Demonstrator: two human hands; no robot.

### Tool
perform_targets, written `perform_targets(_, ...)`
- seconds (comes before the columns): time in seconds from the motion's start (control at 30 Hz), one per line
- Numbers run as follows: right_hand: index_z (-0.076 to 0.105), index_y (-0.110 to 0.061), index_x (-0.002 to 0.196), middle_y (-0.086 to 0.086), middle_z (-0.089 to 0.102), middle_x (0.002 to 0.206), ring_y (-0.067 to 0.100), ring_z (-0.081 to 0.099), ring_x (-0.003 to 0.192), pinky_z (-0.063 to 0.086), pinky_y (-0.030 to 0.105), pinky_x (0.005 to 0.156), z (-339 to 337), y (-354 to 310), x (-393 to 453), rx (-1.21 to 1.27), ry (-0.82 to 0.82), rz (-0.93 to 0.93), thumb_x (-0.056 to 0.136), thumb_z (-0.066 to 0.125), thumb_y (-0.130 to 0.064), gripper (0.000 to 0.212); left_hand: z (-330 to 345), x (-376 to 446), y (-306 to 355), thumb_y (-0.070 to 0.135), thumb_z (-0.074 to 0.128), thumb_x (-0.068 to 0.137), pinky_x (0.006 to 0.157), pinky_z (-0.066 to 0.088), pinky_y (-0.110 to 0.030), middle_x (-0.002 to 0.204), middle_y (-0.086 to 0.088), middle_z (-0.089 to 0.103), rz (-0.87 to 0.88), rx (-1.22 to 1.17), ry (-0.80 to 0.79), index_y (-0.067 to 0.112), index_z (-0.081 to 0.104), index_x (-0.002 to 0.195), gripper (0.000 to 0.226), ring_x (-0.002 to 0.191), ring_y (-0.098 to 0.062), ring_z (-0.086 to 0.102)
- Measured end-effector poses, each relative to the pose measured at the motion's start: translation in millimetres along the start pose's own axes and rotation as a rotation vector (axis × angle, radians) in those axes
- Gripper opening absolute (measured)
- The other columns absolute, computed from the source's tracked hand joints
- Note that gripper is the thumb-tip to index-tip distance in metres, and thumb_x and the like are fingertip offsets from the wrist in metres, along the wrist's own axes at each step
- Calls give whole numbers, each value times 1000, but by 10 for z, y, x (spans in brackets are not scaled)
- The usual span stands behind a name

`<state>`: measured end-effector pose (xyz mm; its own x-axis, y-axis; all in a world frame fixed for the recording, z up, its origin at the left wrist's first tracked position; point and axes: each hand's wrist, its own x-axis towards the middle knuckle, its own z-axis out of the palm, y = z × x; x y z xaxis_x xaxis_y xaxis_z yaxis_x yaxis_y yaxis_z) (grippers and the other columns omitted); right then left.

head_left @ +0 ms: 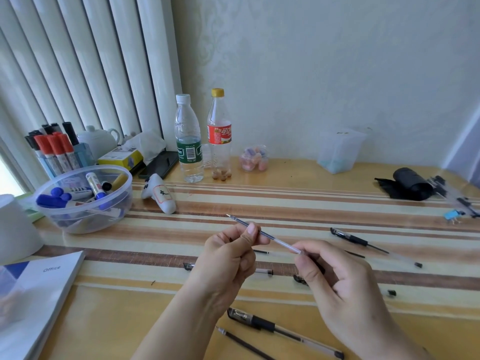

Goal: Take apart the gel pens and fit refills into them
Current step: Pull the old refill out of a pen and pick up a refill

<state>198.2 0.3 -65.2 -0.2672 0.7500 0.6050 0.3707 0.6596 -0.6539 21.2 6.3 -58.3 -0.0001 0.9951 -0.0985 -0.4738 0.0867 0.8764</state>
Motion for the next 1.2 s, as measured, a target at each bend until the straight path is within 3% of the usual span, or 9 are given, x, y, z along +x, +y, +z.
perform_targets(0.1,69,-26,96,-11,59,67,10,50,52,35,13,46,-12,11,-2,-24,-8,3,90,53,-37,20,-6,-9,12,25,63,79,46,18,-23,65,-2,63,66,83,18,6,65,73,20,38,-7,29)
perform_targets(0.3,68,-32,94,-7,64,68,12,57,55,41,25,44,-45,68,5,-128,-28,40,90,52,-43,20,33,-47,51,28,65,82,48,18,-34,69,-34,55,395,281,60,15,71,72,17,47,-27,24)
perform_targets(0.4,69,-29,91,-6,62,63,13,56,54,41,25,44,-72,105,17,-136,-63,47,91,53,-42,21,35,-43,40,28,65,87,47,16,-36,69,-41,51,456,324,51,12,69,76,20,48,-21,24)
perform_targets(0.63,70,-32,84,3,62,60,16,51,47,41,37,47,-52,70,16,90,-171,211,89,50,-53,29,7,-2,12,25,61,85,45,17,-37,65,-37,50,491,336,46,10,66,79,17,45,-28,22)
perform_targets(0.8,71,-26,86,7,61,62,12,46,48,37,33,49,-70,22,43,242,-237,293,87,56,-49,27,92,-61,-91,18,64,90,43,27,-19,53,11,57,496,507,-102,10,67,79,13,41,-8,34)
perform_targets(0.9,72,-31,93,10,66,70,34,55,58,47,48,53,-48,14,31,245,-184,265,83,62,-48,22,151,-99,-133,32,72,83,47,41,-42,62,-4,68,505,592,-59,25,74,80,8,51,-36,48)
perform_targets(0.97,72,-30,94,5,63,65,26,51,54,43,40,49,-61,31,38,289,-168,265,85,62,-37,15,145,-100,-126,43,73,75,60,51,-54,73,-14,72,499,560,-19,31,77,82,15,65,-46,58)
perform_targets(1.07,71,-25,95,9,56,61,14,49,52,40,25,51,-75,44,39,326,-144,258,93,57,-30,15,117,-86,-106,42,77,72,71,54,-52,80,-16,75,462,542,-10,25,78,87,23,75,-46,63)
perform_targets(1.2,67,-36,107,6,61,67,5,51,52,42,16,52,-73,32,33,191,-89,194,92,48,-48,27,117,-77,-88,32,81,66,56,50,-24,67,-4,70,394,502,8,24,78,85,21,61,-17,54)
